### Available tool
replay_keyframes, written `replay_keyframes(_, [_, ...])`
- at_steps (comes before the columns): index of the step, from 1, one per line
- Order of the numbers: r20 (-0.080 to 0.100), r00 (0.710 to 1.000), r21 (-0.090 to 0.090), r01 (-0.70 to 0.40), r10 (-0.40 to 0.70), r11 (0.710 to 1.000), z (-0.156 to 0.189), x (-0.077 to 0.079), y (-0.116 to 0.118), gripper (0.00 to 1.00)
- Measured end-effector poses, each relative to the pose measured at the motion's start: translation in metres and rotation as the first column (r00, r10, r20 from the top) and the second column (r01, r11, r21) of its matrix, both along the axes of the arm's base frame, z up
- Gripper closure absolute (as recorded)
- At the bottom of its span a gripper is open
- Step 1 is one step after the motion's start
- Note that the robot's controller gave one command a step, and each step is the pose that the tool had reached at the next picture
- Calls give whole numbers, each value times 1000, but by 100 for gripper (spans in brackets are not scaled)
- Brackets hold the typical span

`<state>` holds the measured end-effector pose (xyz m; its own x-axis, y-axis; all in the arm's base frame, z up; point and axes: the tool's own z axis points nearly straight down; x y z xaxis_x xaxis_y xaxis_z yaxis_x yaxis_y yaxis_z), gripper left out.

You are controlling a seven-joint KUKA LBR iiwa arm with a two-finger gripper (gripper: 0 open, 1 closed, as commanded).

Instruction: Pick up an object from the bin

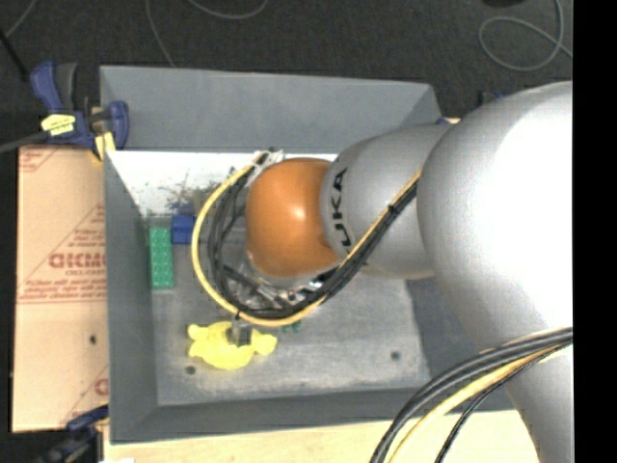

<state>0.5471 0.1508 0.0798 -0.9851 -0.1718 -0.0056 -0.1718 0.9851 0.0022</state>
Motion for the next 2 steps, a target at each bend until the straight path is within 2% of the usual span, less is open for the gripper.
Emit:
replay_keyframes(1, [0,1000,1,2,-2,1000,0,0,0,0])
replay_keyframes(2, [0,1000,1,4,-4,1000,0,0,0,100])
